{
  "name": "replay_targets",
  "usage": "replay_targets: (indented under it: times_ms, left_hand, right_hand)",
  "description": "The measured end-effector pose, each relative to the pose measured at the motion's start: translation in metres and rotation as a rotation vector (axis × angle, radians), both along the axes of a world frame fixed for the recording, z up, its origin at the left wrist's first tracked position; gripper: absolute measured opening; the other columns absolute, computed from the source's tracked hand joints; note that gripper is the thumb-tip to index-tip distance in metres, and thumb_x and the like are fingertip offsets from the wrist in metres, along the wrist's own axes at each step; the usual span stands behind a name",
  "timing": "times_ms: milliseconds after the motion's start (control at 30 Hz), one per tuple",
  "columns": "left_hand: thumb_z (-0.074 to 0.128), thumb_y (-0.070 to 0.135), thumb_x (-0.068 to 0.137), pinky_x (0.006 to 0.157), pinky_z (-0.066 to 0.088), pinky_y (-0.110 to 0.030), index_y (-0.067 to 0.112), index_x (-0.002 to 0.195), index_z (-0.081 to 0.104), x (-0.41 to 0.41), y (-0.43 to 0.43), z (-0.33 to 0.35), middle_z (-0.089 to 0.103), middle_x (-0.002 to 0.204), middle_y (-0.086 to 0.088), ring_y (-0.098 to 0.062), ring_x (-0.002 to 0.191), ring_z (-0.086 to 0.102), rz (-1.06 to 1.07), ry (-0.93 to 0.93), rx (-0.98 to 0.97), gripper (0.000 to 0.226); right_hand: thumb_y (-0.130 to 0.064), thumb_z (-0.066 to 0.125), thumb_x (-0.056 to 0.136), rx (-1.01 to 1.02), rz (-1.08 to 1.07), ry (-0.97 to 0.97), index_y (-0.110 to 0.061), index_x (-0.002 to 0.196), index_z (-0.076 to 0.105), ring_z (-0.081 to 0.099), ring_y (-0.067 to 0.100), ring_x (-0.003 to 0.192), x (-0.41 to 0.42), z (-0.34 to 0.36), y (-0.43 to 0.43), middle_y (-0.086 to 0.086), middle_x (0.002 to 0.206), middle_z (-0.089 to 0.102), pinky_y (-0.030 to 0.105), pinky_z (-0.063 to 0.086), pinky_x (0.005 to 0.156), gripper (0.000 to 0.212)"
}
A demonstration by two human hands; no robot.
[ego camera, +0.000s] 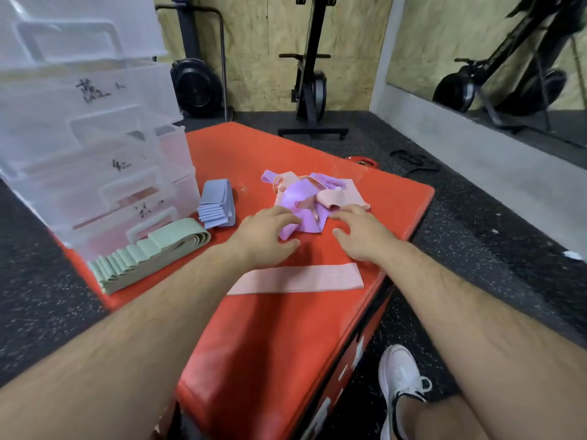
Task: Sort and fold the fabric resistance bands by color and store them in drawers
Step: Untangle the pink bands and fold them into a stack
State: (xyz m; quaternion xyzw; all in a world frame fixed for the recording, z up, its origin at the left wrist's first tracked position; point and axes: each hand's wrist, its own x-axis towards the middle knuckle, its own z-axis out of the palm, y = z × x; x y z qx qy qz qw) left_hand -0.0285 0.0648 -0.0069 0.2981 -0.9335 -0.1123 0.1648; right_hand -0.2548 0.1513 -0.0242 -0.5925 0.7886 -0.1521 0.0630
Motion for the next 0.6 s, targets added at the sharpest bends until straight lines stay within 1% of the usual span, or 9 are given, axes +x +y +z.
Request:
replay_targets:
  times_ms: [100, 167, 200, 300, 367, 433, 500, 533, 600]
  left_hand:
    - [0.061, 0.033, 0.086, 0.096, 0.042, -0.040, 0.027, 0.130, 0.059, -0.035, -0.002, -0.001, 0.052, 0.140, 0.007, -0.022, 0.130, 0.047, 0.011, 0.006, -0.053, 0.045]
    - [0.059, 0.031, 0.085, 0.096, 0.039, -0.039, 0.028, 0.132, 0.057, -0.053, -0.003, -0.005, 0.048, 0.144, 0.008, -0.022, 0.132, 0.045, 0.014, -0.008, -0.067, 0.047]
    - [0.059, 0.031, 0.085, 0.098, 0.038, -0.038, 0.028, 0.134, 0.055, -0.059, -0.002, -0.007, 0.045, 0.147, 0.008, -0.022, 0.134, 0.043, 0.017, -0.017, -0.066, 0.049]
    - [0.059, 0.028, 0.085, 0.101, 0.036, -0.037, 0.028, 0.134, 0.054, -0.069, -0.004, -0.010, 0.044, 0.148, 0.007, -0.021, 0.135, 0.041, 0.031, -0.026, -0.046, 0.050]
    - [0.059, 0.028, 0.085, 0.095, 0.038, -0.036, 0.027, 0.129, 0.056, -0.069, -0.006, -0.008, 0.048, 0.142, 0.006, -0.021, 0.131, 0.044, 0.037, -0.015, -0.036, 0.045]
    - [0.059, 0.029, 0.085, 0.088, 0.040, -0.037, 0.026, 0.125, 0.059, -0.066, -0.007, -0.005, 0.052, 0.135, 0.006, -0.022, 0.126, 0.048, 0.049, 0.004, -0.010, 0.040]
    - [0.057, 0.027, 0.084, 0.078, 0.039, -0.036, 0.026, 0.118, 0.061, -0.061, -0.007, 0.003, 0.055, 0.126, 0.005, -0.023, 0.116, 0.051, 0.064, 0.038, 0.036, 0.034]
    - [0.056, 0.026, 0.083, 0.074, 0.038, -0.035, 0.025, 0.112, 0.062, -0.059, -0.005, 0.007, 0.055, 0.120, 0.005, -0.024, 0.111, 0.052, 0.072, 0.064, 0.053, 0.029]
    - [0.053, 0.024, 0.081, 0.075, 0.045, -0.038, 0.022, 0.108, 0.063, -0.053, -0.001, 0.018, 0.055, 0.118, 0.004, -0.026, 0.109, 0.054, 0.071, 0.128, 0.074, 0.029]
  right_hand:
    - [-0.027, 0.051, 0.095, 0.000, -0.041, 0.029, -0.029, 0.138, 0.057, 0.041, 0.034, 0.138, -0.005, -0.001, -0.023, 0.003, 0.162, 0.024, 0.045, 0.038, 0.111, 0.044]
    - [-0.025, 0.049, 0.095, 0.019, -0.064, 0.022, -0.030, 0.139, 0.055, 0.037, 0.035, 0.141, -0.007, -0.002, -0.037, 0.002, 0.166, 0.017, 0.043, 0.034, 0.113, 0.045]
    - [-0.024, 0.048, 0.096, 0.037, -0.071, 0.022, -0.030, 0.142, 0.052, 0.036, 0.036, 0.140, -0.007, -0.002, -0.042, 0.001, 0.166, 0.018, 0.043, 0.032, 0.112, 0.048]
    - [-0.019, 0.046, 0.097, 0.019, -0.065, 0.005, -0.027, 0.150, 0.043, 0.039, 0.037, 0.137, -0.009, -0.004, -0.049, 0.002, 0.161, 0.031, 0.041, 0.031, 0.113, 0.054]
    - [-0.013, 0.047, 0.094, -0.059, -0.039, -0.053, -0.025, 0.149, 0.045, 0.041, 0.035, 0.138, -0.013, -0.004, -0.046, 0.006, 0.156, 0.039, 0.041, 0.032, 0.115, 0.056]
    - [-0.007, 0.048, 0.091, -0.163, -0.014, -0.088, -0.022, 0.144, 0.051, 0.046, 0.032, 0.135, -0.016, 0.003, -0.040, 0.008, 0.148, 0.049, 0.040, 0.036, 0.113, 0.055]
    - [-0.003, 0.049, 0.092, -0.251, 0.001, -0.101, -0.013, 0.137, 0.058, 0.050, 0.028, 0.129, -0.017, 0.012, -0.033, 0.009, 0.140, 0.054, 0.034, 0.038, 0.109, 0.047]
    - [-0.003, 0.049, 0.094, -0.291, 0.001, -0.103, -0.008, 0.134, 0.059, 0.050, 0.027, 0.129, -0.017, 0.017, -0.030, 0.010, 0.140, 0.054, 0.030, 0.036, 0.109, 0.042]
    - [-0.007, 0.048, 0.099, -0.350, -0.018, -0.115, -0.003, 0.137, 0.057, 0.046, 0.023, 0.135, -0.015, 0.030, -0.023, 0.009, 0.147, 0.049, 0.018, 0.028, 0.110, 0.039]
